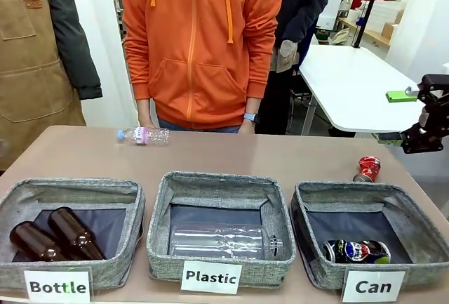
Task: Sort the can waste into the basket.
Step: Pick up the can waste from the table and place it in the right Fabric basket.
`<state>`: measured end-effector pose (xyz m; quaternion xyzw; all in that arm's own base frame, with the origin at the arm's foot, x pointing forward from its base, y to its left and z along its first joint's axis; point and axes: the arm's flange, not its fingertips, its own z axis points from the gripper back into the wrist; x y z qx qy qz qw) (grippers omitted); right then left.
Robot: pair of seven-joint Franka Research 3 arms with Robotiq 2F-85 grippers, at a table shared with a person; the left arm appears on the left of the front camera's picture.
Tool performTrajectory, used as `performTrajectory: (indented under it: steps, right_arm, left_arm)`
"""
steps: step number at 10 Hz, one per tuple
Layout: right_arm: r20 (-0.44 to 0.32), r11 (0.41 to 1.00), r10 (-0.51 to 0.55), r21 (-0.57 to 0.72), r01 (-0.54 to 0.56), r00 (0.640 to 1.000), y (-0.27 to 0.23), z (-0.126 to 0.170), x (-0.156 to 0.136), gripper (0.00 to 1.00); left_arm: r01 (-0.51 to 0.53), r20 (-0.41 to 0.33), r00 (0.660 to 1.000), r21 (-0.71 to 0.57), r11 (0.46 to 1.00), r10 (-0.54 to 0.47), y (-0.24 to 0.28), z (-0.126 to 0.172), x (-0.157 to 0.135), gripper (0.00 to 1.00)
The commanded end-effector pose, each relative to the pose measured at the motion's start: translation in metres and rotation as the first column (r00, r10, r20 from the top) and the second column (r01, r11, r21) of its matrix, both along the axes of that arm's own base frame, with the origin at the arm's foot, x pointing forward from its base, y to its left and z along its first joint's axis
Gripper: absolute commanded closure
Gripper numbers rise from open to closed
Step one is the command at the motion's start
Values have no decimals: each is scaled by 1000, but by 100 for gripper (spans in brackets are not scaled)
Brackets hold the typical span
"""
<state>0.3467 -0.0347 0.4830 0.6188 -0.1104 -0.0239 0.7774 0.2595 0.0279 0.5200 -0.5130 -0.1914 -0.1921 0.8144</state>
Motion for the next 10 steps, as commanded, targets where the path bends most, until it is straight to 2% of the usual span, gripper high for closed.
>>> performTrajectory:
  steps: [1,2,3,4,10]
  right_arm:
    - [7,1000,-14,9,13,1000,2,1,1,0]
    - [7,1000,-14,9,13,1000,2,1,1,0]
    - [7,1000,-14,9,13,1000,2,1,1,0]
    - [7,1000,-14,9,13,1000,2,1,1,0]
    - [7,1000,-14,9,13,1000,2,1,1,0]
  left_arm:
    - [67,-52,996,-21,998,-68,-15,-49,22,0]
    - [72,-89,993,-16,997,-74,-23,-69,25,0]
    - [11,-159,987,-8,1000,-12,-32,-92,28,0]
    - [78,-84,993,2,997,-78,-23,-46,36,0]
    - [78,-84,993,2,997,-78,-23,-46,36,0]
